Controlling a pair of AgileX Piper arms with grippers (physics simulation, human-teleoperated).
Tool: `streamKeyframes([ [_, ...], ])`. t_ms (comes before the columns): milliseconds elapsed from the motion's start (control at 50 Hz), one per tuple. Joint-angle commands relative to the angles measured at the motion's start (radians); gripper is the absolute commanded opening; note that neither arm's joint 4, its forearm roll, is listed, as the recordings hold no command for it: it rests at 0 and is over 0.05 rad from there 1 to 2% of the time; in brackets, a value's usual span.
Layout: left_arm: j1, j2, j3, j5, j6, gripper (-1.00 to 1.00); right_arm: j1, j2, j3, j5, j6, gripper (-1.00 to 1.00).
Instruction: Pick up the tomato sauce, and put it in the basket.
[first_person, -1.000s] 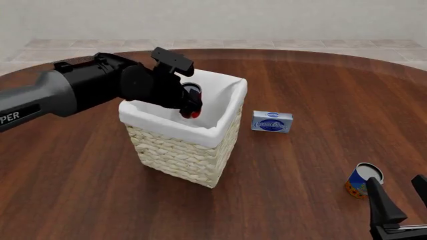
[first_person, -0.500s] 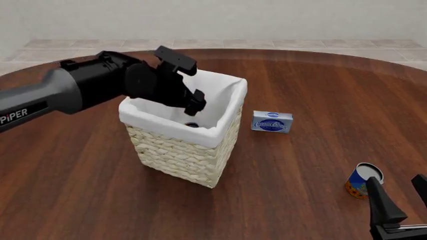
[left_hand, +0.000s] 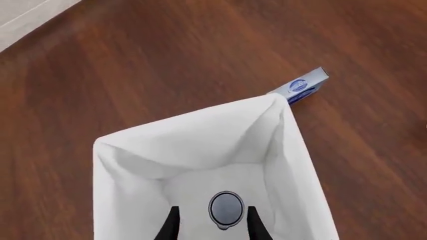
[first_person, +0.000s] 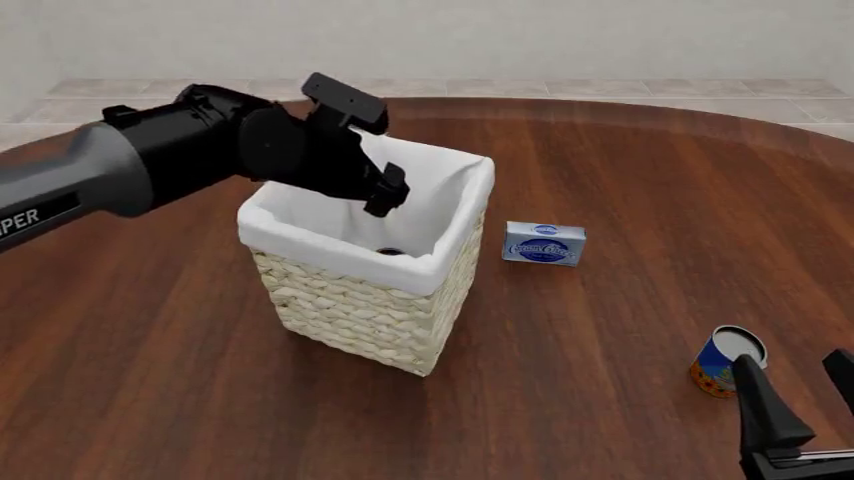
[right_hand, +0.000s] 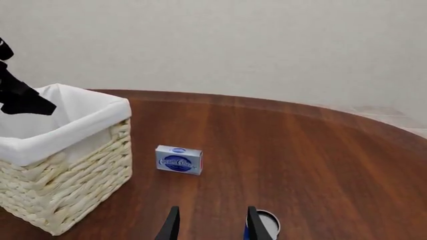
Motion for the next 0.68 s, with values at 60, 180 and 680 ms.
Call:
streamKeyframes([
  [60,0.001,-0.029,-0.046,0.024,0.015,1.00,0.001,-0.005,0.000,0.003,-0.001,1.00],
  [180,-0.008,-0.050,-0.060,0.037,0.020,1.00,0.002,-0.004,0.000,0.003,-0.004,1.00],
  [680,-0.027,-0.124,-0.088,0.063,0.042,1.00,0.001,0.006,0.000,-0.012,-0.015,1.00],
])
